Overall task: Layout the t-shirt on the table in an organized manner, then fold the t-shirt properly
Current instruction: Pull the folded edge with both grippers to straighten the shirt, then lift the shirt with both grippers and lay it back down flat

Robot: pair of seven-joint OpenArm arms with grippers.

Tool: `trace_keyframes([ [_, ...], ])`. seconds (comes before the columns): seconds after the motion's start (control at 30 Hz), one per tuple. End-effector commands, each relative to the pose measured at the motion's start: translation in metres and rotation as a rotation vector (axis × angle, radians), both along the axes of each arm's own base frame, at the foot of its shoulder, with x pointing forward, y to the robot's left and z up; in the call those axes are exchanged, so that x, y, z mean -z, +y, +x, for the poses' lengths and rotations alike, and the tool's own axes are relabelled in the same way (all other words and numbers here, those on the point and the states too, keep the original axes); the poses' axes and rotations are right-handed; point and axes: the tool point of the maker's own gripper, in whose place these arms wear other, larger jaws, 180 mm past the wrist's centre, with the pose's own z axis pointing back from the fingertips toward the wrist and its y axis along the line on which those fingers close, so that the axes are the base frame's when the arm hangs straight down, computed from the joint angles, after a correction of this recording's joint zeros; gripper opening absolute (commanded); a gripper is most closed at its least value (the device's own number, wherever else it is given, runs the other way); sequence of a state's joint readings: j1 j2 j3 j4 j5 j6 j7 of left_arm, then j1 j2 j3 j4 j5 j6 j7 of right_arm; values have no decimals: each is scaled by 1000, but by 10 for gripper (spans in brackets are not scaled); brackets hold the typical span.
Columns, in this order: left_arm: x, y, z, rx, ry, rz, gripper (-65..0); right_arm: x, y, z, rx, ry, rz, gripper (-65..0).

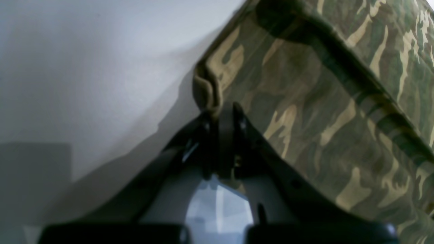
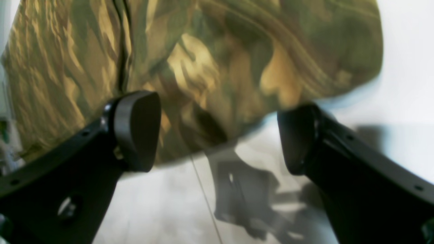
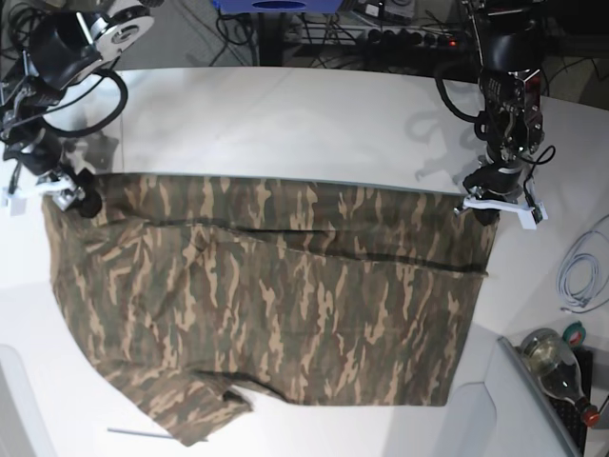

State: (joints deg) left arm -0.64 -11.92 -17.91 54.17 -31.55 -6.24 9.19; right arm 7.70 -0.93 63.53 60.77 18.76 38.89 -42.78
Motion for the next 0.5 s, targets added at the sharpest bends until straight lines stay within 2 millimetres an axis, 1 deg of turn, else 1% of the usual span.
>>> trace_keyframes([
  [0.0, -9, 6, 6, 2, -20, 20, -650, 4, 0, -3, -13, 34, -4, -150],
  [0.03, -8, 7, 6, 2, -18, 21, -650, 4, -1, -2, -11, 29, -4, -152],
  [0.07, -8, 7, 5, 2, -17, 21, -650, 4, -2, -1, -9, 27, -4, -167],
  [0.1, -8, 7, 5, 2, -17, 21, -650, 4, -2, -1, -9, 27, -4, -204],
  [0.13, -8, 7, 5, 2, -17, 21, -650, 4, -2, -1, -9, 25, -4, -273],
  [0.2, -8, 7, 5, 2, -15, 20, -650, 2, -3, 1, -11, 18, -12, -447],
  [0.23, -8, 7, 5, 2, -15, 20, -650, 1, -3, 1, -13, 17, -15, -551],
  [0.27, -9, 7, 6, 3, -18, 21, -650, -3, -6, 3, -19, 11, -30, -639],
  [0.3, -9, 7, 6, 3, -18, 21, -650, -8, -10, 5, -16, 5, -47, -650],
  [0.37, -12, 7, 8, 6, -27, 24, -650, -20, -18, 7, -26, 1, -90, -627],
  [0.43, -15, 3, 7, 26, -18, 20, -650, -32, -25, 2, -61, 37, -133, -647],
  [0.47, -22, 2, 9, 40, -18, 20, -650, -39, -29, -1, -80, 59, -156, -648],
])
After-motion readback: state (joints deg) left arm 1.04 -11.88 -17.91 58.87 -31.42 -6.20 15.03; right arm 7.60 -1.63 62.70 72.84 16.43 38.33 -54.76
